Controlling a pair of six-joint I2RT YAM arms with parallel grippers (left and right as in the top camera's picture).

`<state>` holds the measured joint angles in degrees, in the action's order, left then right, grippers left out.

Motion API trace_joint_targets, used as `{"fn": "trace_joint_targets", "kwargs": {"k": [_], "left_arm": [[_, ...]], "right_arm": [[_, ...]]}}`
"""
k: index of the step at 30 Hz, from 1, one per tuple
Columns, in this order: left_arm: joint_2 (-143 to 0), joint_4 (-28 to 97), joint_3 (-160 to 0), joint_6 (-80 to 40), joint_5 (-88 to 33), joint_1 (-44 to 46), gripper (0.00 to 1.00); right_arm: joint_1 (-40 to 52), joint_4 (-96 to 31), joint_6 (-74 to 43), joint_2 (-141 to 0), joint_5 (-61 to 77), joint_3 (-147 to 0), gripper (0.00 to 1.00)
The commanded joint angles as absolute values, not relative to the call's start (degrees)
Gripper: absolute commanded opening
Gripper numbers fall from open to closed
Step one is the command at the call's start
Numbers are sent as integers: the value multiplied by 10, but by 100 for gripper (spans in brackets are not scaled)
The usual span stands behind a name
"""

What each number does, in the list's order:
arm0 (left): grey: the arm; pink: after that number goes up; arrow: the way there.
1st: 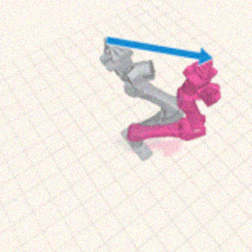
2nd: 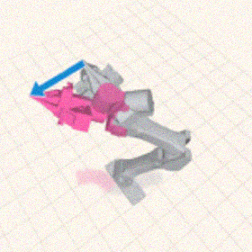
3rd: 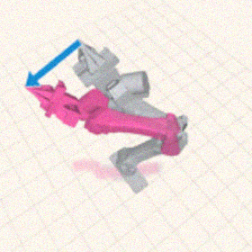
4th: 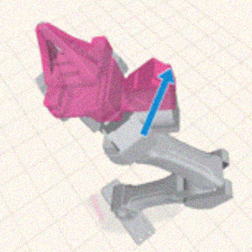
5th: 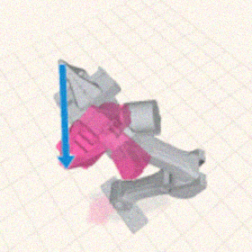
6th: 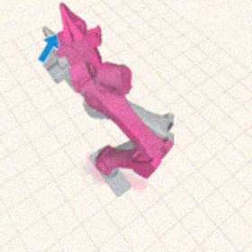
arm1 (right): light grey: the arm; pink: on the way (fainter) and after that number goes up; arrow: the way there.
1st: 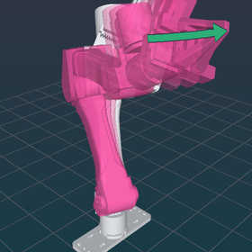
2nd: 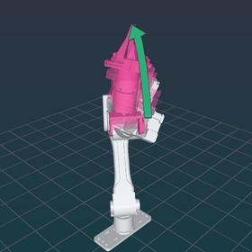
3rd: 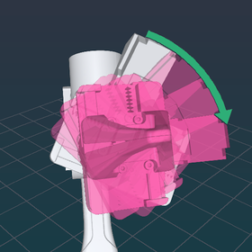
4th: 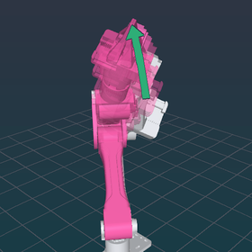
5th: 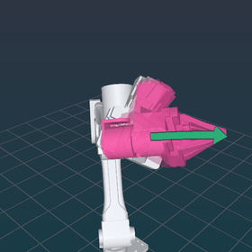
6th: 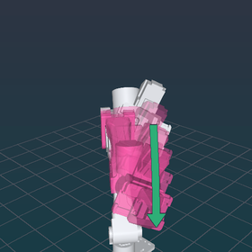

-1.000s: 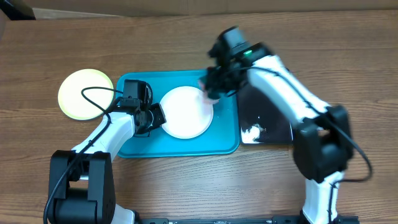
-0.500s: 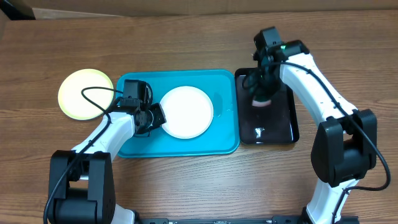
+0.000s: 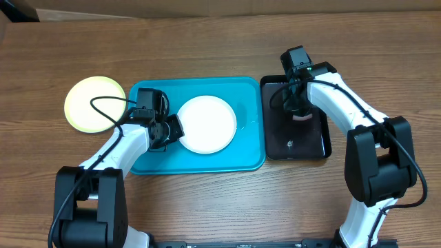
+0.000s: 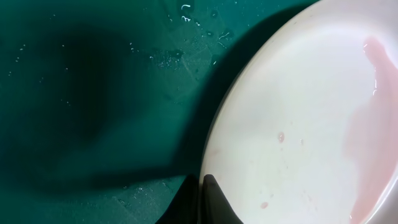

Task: Clean dirty plates on tray and stack at the side
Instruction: 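Carry the sponge back into the black tray and release it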

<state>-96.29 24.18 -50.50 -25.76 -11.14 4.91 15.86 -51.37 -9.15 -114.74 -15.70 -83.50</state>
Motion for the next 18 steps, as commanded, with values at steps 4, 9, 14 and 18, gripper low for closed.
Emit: {"fn": "trace_joint_targets", "kwargs": {"k": [4, 9, 14, 18], "left_arm": [[-967, 241, -511, -257, -116, 52, 5], [-967, 242, -511, -257, -116, 52, 6], [-967, 241, -511, -257, -116, 52, 22], [-967, 242, -511, -257, -114, 52, 25]], "right_arm": [[157, -488, -91, -1146, -180, -807, 4], [157, -476, -91, -1149, -180, -794, 49], [157, -484, -91, -1148, -173, -810, 61], [149, -510, -91, -1137, -173, -858, 62]]}}
